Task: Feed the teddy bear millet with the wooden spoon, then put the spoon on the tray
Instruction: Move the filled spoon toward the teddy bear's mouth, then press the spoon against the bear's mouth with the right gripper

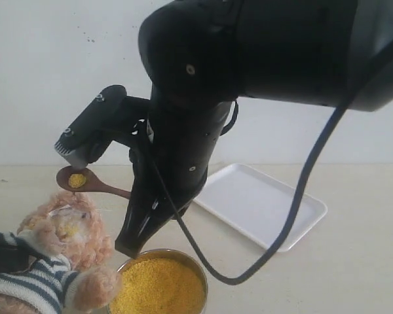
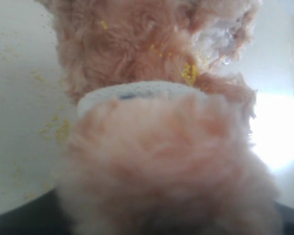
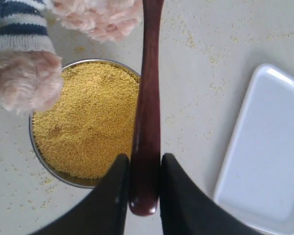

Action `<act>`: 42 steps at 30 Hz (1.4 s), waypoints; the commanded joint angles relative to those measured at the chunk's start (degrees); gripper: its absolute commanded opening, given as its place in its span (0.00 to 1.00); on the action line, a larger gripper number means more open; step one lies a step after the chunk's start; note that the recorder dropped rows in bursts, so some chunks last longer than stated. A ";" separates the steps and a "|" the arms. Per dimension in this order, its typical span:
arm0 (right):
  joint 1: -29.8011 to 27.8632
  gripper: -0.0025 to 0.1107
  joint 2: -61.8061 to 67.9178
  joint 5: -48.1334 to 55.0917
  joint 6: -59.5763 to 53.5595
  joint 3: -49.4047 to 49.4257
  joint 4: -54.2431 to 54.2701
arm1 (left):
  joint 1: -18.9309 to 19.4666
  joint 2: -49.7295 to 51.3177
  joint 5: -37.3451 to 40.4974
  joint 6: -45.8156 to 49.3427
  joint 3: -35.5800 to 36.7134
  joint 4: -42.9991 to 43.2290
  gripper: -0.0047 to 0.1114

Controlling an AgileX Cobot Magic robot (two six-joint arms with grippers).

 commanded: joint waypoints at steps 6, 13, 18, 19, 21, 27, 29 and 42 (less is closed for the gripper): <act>0.78 0.02 -0.29 0.36 -3.36 0.13 -1.37 | -0.02 -0.56 1.40 -0.12 0.37 -1.49 0.08; 0.78 0.02 -0.29 -4.78 -2.47 7.80 -8.06 | -0.02 -0.56 1.06 -0.12 0.37 -1.49 0.08; 0.78 0.02 -0.29 -11.14 1.35 10.17 -8.06 | -0.02 -0.56 0.81 0.51 0.37 -2.34 0.08; 0.78 0.02 -0.29 -11.94 1.79 10.42 -8.06 | -0.02 -0.56 0.81 0.56 0.37 -2.42 0.08; 0.78 0.02 -0.29 -13.31 2.23 10.42 -8.06 | -0.02 -0.56 0.81 0.70 0.37 -2.70 0.08; 0.78 0.02 -0.29 -15.32 2.03 10.42 -9.32 | -0.02 -0.56 0.56 1.03 0.37 -3.25 0.08; 0.78 0.02 -0.29 -15.42 1.26 10.42 -9.86 | -0.02 -0.56 0.56 1.03 0.37 -3.25 0.08; 8.08 0.02 -0.29 -14.65 10.33 14.41 -30.23 | -0.02 -0.56 0.74 1.03 0.37 -3.25 0.08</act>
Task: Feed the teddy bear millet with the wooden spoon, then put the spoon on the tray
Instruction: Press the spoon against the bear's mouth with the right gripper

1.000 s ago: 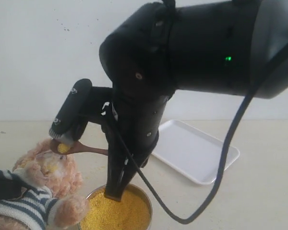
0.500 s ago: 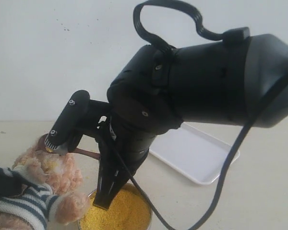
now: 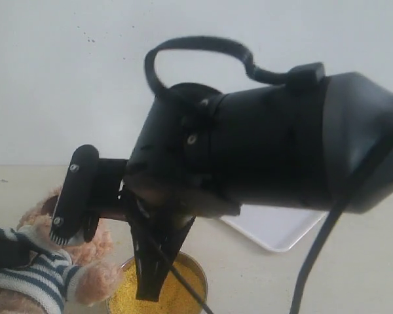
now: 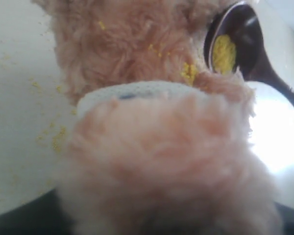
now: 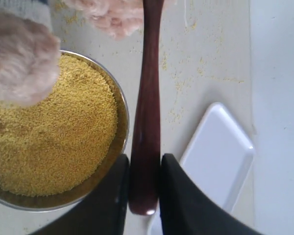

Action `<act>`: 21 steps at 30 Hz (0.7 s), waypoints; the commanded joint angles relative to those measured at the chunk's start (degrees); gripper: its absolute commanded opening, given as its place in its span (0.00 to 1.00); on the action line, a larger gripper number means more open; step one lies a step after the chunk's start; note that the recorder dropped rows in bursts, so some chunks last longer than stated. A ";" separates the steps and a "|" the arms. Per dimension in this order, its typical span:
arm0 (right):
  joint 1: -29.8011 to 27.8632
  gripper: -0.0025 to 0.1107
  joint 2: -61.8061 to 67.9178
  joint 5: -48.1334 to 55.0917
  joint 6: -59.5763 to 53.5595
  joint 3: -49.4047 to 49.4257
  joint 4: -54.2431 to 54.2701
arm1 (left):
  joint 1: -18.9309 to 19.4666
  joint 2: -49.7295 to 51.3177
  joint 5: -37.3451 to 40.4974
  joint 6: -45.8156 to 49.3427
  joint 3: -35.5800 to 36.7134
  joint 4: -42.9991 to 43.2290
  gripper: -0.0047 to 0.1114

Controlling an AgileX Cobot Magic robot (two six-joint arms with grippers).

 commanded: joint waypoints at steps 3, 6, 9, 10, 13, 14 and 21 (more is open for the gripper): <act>3.63 0.02 -0.29 -0.75 12.89 2.27 -13.68 | -0.02 -0.56 0.98 0.38 0.37 -1.57 0.08; 3.72 0.02 -0.29 -0.62 15.02 2.27 -16.05 | -0.02 -0.56 0.98 0.38 0.37 -1.57 0.08; 3.72 0.02 -0.29 0.79 15.16 2.27 -17.64 | -0.02 -0.56 0.98 0.38 0.37 -1.57 0.08; 3.72 0.02 -0.29 1.08 15.16 2.27 -17.85 | -0.02 -0.56 0.98 0.38 0.37 -1.57 0.08; 3.72 0.02 -0.29 2.27 15.27 2.27 -19.68 | -0.02 -0.56 0.98 0.38 0.37 -1.57 0.08; 3.72 0.02 -0.29 2.37 15.26 2.27 -20.19 | -0.02 -0.56 0.98 0.38 0.37 -1.57 0.08; 3.72 0.02 -0.29 2.24 15.26 2.27 -20.84 | -0.02 -0.56 0.98 0.38 0.37 -1.57 0.08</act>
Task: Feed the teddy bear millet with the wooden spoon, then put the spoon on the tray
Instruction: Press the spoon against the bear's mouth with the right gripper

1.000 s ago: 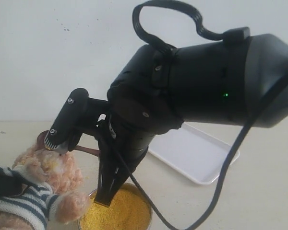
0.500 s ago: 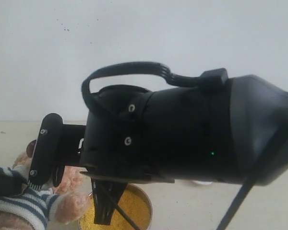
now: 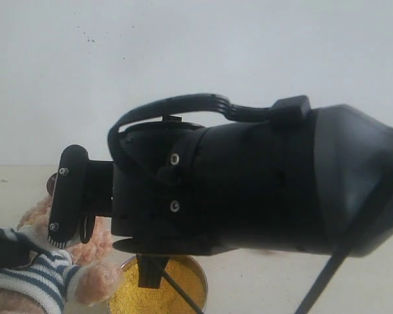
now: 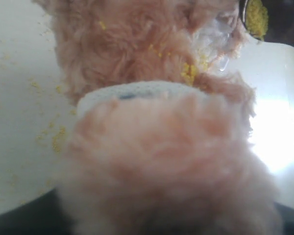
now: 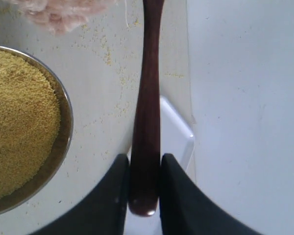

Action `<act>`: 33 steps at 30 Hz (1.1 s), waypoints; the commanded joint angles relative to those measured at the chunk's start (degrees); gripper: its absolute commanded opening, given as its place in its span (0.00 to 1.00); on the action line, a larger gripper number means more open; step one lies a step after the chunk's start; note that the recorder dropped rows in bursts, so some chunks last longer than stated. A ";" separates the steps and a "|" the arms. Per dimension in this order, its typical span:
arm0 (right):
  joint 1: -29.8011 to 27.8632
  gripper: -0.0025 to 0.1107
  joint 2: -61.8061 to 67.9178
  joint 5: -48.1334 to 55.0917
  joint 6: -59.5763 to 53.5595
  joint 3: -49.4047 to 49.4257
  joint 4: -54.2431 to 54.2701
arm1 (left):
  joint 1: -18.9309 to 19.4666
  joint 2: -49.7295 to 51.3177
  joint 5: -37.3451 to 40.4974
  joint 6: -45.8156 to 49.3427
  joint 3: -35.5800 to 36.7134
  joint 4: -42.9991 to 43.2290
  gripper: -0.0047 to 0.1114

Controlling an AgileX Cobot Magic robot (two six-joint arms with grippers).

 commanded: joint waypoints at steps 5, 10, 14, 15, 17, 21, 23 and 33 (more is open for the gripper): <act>0.08 0.02 -0.29 0.22 0.50 0.18 -1.47 | -0.02 -0.56 0.98 0.33 0.37 -1.57 0.08; 0.08 0.02 -0.29 1.20 0.67 0.18 -2.60 | -0.02 -0.56 0.98 0.33 0.37 -1.57 0.08; 0.08 0.02 -0.29 1.46 0.67 0.18 -2.93 | -0.02 -0.56 0.96 0.33 0.37 -2.75 0.08; 0.46 0.02 -0.29 1.45 0.67 0.18 -3.18 | -0.02 -0.56 1.26 0.33 0.37 -3.64 0.08; 1.72 0.02 -0.29 1.45 0.67 0.18 -4.99 | -0.02 0.35 2.80 0.96 0.37 -5.02 0.08; 3.62 0.02 -0.29 2.52 3.07 0.18 -9.81 | -0.02 5.08 7.92 4.90 0.37 -7.92 0.08; 3.73 0.02 -0.29 3.88 3.07 0.18 -9.80 | -0.02 6.52 8.30 5.20 0.37 -8.43 0.08; 3.73 0.02 -0.29 6.60 2.97 0.18 -10.83 | 0.21 6.92 8.53 5.49 0.37 -8.82 0.08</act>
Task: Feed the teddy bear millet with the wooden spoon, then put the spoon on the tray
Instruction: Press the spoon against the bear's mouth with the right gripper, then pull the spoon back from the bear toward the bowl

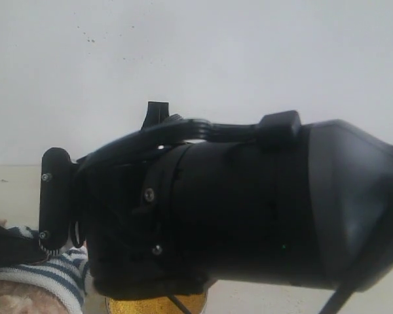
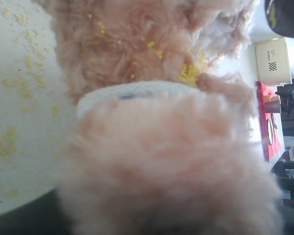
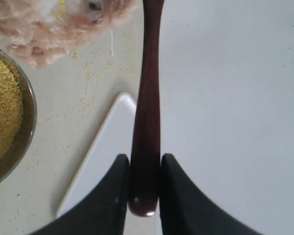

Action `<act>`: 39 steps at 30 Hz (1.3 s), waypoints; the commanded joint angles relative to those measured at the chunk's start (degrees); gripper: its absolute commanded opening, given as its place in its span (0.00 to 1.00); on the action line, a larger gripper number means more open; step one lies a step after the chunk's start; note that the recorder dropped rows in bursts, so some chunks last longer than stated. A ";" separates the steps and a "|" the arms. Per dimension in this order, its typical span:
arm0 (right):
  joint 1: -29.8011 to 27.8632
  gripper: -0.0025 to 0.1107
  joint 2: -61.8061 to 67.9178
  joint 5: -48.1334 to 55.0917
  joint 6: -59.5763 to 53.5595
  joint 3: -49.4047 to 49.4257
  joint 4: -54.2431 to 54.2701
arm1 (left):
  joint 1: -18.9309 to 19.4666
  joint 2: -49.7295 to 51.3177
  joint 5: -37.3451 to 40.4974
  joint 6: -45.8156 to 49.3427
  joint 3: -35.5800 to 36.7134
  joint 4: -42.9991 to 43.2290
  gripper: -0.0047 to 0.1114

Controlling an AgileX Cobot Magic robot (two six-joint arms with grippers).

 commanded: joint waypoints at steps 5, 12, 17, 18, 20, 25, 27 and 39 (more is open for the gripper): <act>0.45 0.02 0.86 4.31 -0.66 0.18 -3.85 | 0.21 -0.14 1.48 0.53 0.37 -1.55 0.08; 2.37 0.02 1.31 3.77 10.04 4.72 -13.81 | 0.20 -0.14 1.61 0.99 0.37 -2.50 0.08; 1.86 0.02 1.31 4.99 14.34 4.84 -14.01 | 0.20 -0.14 1.51 2.24 0.37 -4.02 0.08; 1.62 0.02 1.19 5.12 15.23 4.84 -14.15 | 0.20 -0.14 1.51 2.63 0.37 -4.30 0.08; 0.70 0.02 0.90 4.80 16.38 4.84 -14.18 | 0.20 -0.14 1.25 2.85 0.37 -5.04 0.08; -1.71 0.02 -1.19 2.68 20.94 4.84 -13.01 | 0.20 -0.14 0.00 3.47 0.37 -6.13 0.08; -3.46 0.02 -2.48 0.50 21.61 4.84 -10.14 | 0.20 -0.14 -0.58 3.47 0.37 -6.40 0.08; -21.07 0.02 -6.68 1.62 -15.76 4.84 38.07 | 0.20 -0.14 -6.94 3.69 0.37 -10.18 0.08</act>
